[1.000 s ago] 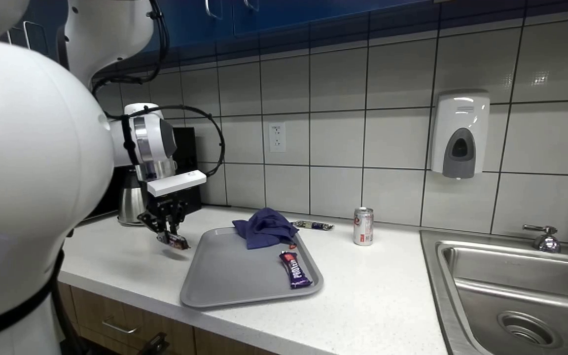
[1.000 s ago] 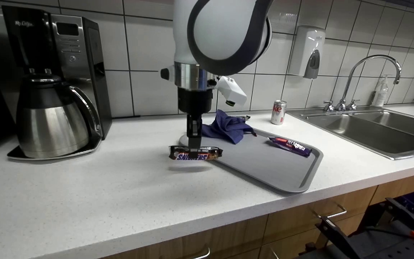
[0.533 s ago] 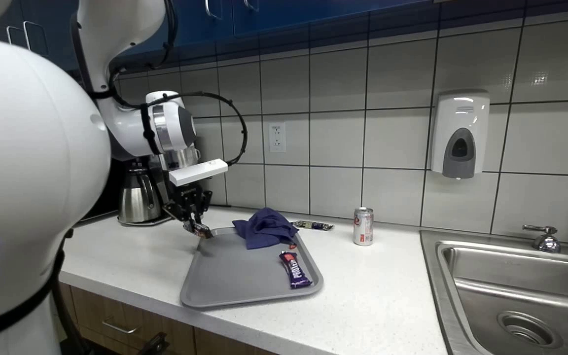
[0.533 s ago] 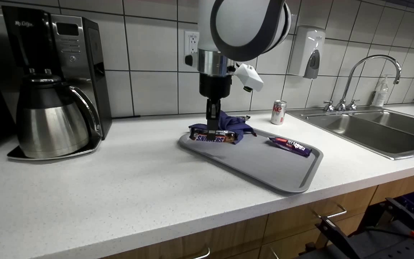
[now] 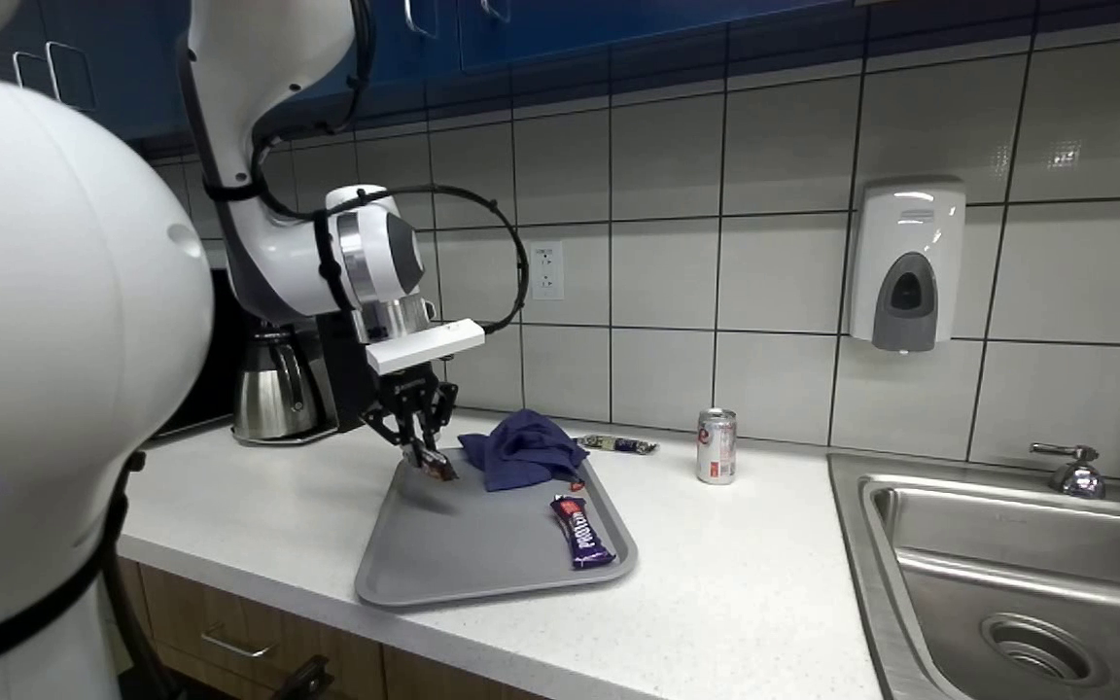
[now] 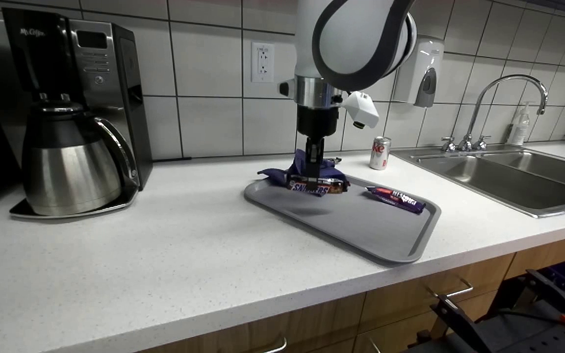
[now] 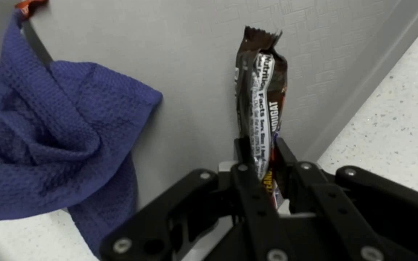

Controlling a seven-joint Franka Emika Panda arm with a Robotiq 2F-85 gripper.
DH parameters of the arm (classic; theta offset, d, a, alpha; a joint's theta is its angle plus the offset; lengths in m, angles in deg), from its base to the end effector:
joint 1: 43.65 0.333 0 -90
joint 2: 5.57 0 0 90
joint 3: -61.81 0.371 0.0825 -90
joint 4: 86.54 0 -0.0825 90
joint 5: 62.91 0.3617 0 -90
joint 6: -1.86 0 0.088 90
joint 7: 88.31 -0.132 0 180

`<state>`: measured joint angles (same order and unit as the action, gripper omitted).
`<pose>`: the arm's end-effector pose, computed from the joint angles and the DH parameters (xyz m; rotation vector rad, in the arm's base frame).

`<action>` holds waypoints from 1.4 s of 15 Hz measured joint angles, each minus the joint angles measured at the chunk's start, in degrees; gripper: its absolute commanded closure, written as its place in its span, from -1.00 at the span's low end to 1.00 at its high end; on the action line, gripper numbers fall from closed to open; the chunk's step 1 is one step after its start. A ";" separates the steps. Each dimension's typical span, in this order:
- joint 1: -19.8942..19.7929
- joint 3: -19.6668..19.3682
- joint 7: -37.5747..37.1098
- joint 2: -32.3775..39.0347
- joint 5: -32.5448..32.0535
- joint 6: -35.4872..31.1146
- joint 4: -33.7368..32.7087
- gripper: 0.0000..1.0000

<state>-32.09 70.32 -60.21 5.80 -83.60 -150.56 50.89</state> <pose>0.4745 0.1796 0.2883 2.5057 1.6273 0.0870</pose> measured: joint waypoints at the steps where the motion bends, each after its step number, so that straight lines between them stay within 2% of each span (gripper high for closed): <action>1: 0.00 -0.25 -0.71 0.05 -0.52 0.00 0.20 0.90; 12: 0.14 -2.00 -9.89 4.29 -7.54 -0.03 0.35 0.90; 13: 0.17 -2.12 -10.32 4.76 -7.69 -0.03 0.27 0.10; 14: 0.22 -2.25 -10.61 5.14 -7.72 -0.04 0.19 0.09; 21: 0.34 -2.28 -10.82 5.17 -7.71 -0.04 -0.22 -0.91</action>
<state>-31.75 68.04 -71.03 10.96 -91.31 -150.60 50.66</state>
